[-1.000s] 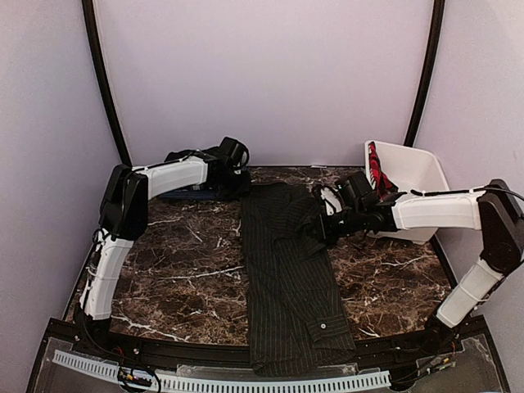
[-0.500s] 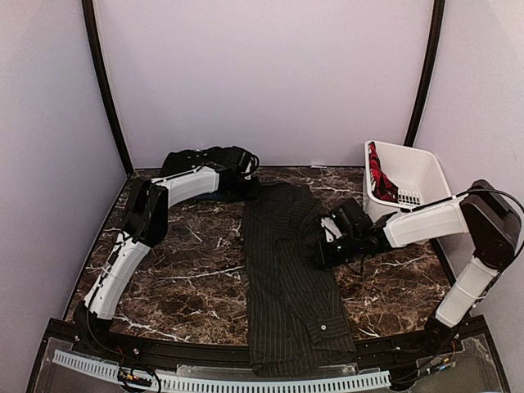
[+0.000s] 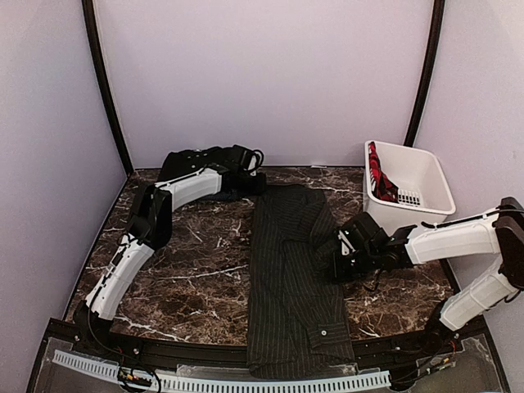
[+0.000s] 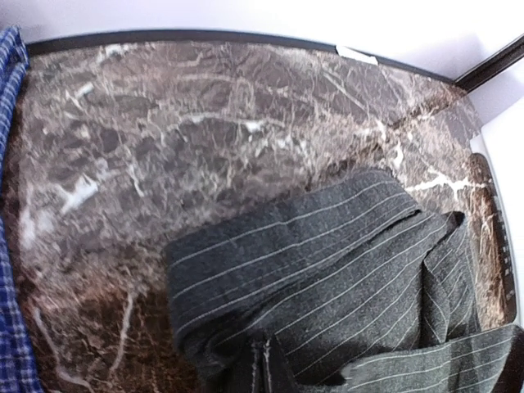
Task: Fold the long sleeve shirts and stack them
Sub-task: Adjust the rectangle-folded shirt at the center of the board.
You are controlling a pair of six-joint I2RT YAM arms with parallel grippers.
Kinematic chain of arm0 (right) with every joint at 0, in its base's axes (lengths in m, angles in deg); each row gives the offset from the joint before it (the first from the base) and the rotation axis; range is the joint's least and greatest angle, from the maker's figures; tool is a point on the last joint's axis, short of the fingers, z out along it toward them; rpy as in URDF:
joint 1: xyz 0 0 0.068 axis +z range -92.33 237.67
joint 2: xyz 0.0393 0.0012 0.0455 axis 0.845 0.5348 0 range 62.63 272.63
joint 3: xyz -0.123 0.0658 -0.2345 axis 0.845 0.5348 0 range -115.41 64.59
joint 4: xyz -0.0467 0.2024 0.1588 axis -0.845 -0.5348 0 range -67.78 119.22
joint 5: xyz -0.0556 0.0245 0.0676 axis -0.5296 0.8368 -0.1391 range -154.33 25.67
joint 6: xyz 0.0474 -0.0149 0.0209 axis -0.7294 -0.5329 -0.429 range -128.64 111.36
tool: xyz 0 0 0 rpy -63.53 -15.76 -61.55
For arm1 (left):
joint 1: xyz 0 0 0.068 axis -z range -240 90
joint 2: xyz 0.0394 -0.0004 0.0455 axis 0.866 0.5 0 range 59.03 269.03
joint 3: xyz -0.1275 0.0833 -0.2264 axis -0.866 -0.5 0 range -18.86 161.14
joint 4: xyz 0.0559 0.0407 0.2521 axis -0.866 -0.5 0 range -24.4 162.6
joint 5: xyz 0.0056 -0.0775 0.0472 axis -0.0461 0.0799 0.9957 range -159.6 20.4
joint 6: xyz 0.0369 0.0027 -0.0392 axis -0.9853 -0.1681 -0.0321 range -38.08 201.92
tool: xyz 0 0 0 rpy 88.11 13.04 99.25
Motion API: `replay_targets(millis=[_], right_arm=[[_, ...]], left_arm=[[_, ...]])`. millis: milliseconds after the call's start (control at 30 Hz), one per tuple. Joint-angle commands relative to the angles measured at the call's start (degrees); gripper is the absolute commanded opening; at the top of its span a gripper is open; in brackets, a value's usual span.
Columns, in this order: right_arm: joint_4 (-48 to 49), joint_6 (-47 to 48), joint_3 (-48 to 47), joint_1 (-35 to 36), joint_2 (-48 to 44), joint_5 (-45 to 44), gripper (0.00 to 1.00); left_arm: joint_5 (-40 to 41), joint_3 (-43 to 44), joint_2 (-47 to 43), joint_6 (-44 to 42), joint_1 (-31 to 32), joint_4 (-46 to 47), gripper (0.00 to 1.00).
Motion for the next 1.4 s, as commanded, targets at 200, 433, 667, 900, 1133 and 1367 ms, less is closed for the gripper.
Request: replay_targets(millis=[200, 433, 667, 900, 1133, 1367], right_arm=[[-3.3, -0.2, -5.4, 0.3, 1.3, -5.1, 0.00], [-3.8, 1.1, -8.0, 0.4, 3.1, -5.1, 0.00], [-4.7, 2.6, -10.1, 0.4, 3.1, -5.7, 0.00], [-6.5, 4.3, -13.1, 0.4, 2.1, -6.0, 0.00], [-8.7, 5.2, -14.6, 0.4, -0.3, -7.6, 0.00], [-12.1, 7.1, -18.9, 0.1, -3.2, -12.7, 0.00]], left_arm=[[1.9, 1.9, -8.2, -3.6, -3.2, 1.1, 0.06], [0.7, -0.2, -10.6, -4.8, -3.4, -1.6, 0.41], [-4.7, -7.3, -16.1, -4.1, -0.9, -2.8, 0.08], [-10.2, -16.6, -19.1, 2.6, 2.7, -2.2, 0.01], [-10.9, -22.3, -16.8, 7.5, 3.4, -1.7, 0.00], [-8.8, -16.4, -10.0, 8.9, 1.5, -4.3, 0.00]])
